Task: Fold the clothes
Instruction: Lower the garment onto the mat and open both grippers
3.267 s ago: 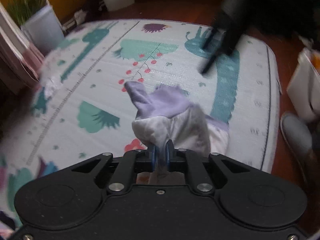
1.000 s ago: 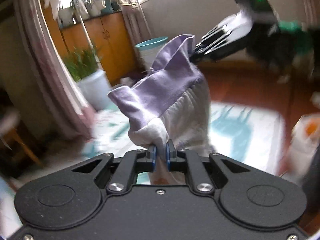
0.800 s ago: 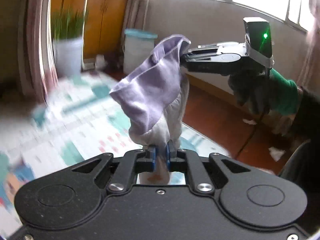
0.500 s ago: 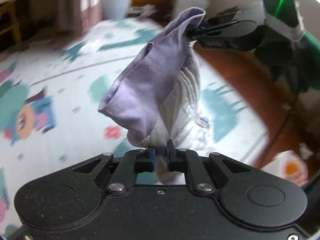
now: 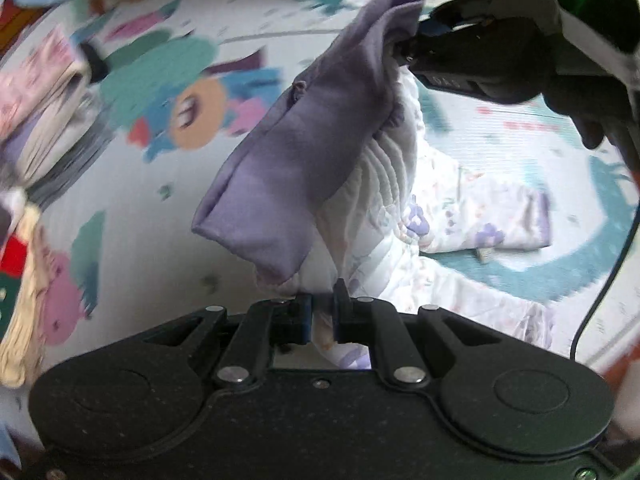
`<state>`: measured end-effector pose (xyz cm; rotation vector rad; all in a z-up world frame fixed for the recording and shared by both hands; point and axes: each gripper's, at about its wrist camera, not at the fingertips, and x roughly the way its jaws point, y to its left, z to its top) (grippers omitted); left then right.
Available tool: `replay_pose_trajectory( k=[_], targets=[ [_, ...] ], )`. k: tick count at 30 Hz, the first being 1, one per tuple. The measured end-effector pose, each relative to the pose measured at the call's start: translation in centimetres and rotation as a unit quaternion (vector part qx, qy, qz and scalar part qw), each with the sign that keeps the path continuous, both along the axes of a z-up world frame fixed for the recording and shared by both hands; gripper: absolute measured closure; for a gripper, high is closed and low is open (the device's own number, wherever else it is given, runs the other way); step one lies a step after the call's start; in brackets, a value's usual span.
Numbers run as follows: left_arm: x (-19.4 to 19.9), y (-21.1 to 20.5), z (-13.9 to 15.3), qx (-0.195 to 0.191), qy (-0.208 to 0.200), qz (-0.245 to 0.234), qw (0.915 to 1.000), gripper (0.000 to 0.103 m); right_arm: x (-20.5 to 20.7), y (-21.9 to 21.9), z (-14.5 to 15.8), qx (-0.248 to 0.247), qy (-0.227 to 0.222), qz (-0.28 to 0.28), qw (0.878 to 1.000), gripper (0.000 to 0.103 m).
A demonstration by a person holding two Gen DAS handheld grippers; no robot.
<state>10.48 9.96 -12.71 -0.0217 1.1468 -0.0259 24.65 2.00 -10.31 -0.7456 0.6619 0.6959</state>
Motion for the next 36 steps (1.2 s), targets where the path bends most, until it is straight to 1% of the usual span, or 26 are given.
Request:
replay_pose_trajectory(
  k=[2, 4, 5, 6, 7, 8, 9, 10, 11, 14, 16, 18, 21, 23, 24, 26, 28, 30, 31, 33, 36],
  targets=[
    [0.3, 1.3, -0.8, 0.003, 0.011, 0.025, 0.9996, 0.095, 0.5, 2.4, -1.0, -0.001, -0.002, 0.016, 1.000, 0.087],
    [0.5, 2.5, -1.5, 0.006, 0.022, 0.050, 0.9985, 0.095, 1.0, 4.1, -1.4, 0.014, 0.007, 0.019, 1.000, 0.086],
    [0.6, 3.0, -1.9, 0.007, 0.028, 0.062, 0.9977, 0.095, 1.3, 4.9, -1.6, 0.022, 0.013, 0.019, 0.999, 0.082],
    [0.6, 3.4, -2.2, 0.009, 0.034, 0.073, 0.9967, 0.093, 1.6, 5.6, -1.8, 0.031, 0.018, 0.020, 0.999, 0.080],
    [0.6, 3.7, -2.5, 0.017, 0.040, 0.080, 0.9958, 0.091, 1.5, 5.8, -1.9, 0.039, 0.019, 0.022, 0.999, 0.074],
    [0.6, 3.9, -2.8, 0.028, 0.046, 0.085, 0.9949, 0.085, 1.6, 6.0, -1.9, 0.047, 0.023, 0.025, 0.998, 0.064],
    [0.6, 4.0, -3.0, 0.037, 0.050, 0.088, 0.9941, 0.077, 1.7, 6.1, -2.0, 0.053, 0.024, 0.027, 0.998, 0.057],
    [0.6, 4.2, -3.2, 0.047, 0.054, 0.092, 0.9932, 0.073, 1.6, 5.9, -1.9, 0.055, 0.021, 0.031, 0.998, 0.047],
    [0.6, 4.3, -3.3, 0.053, 0.057, 0.094, 0.9925, 0.069, 1.4, 5.7, -1.8, 0.057, 0.018, 0.035, 0.998, 0.042],
    [0.5, 4.1, -3.1, 0.069, 0.059, 0.091, 0.9917, 0.069, 1.3, 4.3, -1.4, 0.058, 0.022, 0.040, 0.997, 0.042],
    [0.6, 3.9, -2.7, 0.070, 0.054, 0.087, 0.9922, 0.068, 1.1, 2.6, -1.1, 0.056, 0.023, 0.037, 0.998, 0.042],
    [1.1, 3.7, -2.1, 0.070, 0.038, 0.080, 0.9936, 0.068, 0.7, 0.7, -0.9, 0.047, 0.029, 0.037, 0.998, 0.044],
    [2.0, 3.5, -0.2, 0.058, 0.008, 0.068, 0.9960, 0.067, -1.2, -2.5, -0.6, 0.025, 0.035, 0.047, 0.998, 0.045],
    [2.9, 3.6, 1.4, 0.039, -0.015, 0.048, 0.9980, 0.067, -3.1, -4.8, -0.3, 0.010, 0.042, 0.066, 0.997, 0.046],
    [3.3, 3.6, 2.3, 0.028, -0.028, 0.037, 0.9986, 0.065, -4.2, -6.0, 0.0, 0.003, 0.043, 0.077, 0.996, 0.046],
    [3.9, 3.7, 4.2, 0.012, -0.052, 0.003, 0.9985, 0.065, -6.5, -8.2, 0.3, -0.009, 0.052, 0.091, 0.994, 0.046],
    [4.4, 3.4, 5.8, 0.023, -0.076, -0.038, 0.9961, 0.065, -9.0, -10.3, 0.2, -0.013, 0.071, 0.101, 0.992, 0.046],
    [4.9, 2.8, 6.7, 0.048, -0.094, -0.087, 0.9905, 0.065, -11.9, -12.2, -0.6, -0.021, 0.092, 0.113, 0.989, 0.046],
    [5.2, 2.5, 6.9, 0.059, -0.099, -0.114, 0.9868, 0.065, -13.3, -13.1, -1.3, -0.027, 0.105, 0.120, 0.987, 0.046],
    [5.7, 2.0, 6.2, 0.069, -0.095, -0.171, 0.9782, 0.065, -15.5, -14.2, -2.9, -0.042, 0.131, 0.133, 0.982, 0.046],
    [6.2, 1.1, 2.7, 0.089, -0.064, -0.241, 0.9644, 0.065, -17.8, -15.5, -5.7, -0.060, 0.160, 0.149, 0.974, 0.046]
  ],
)
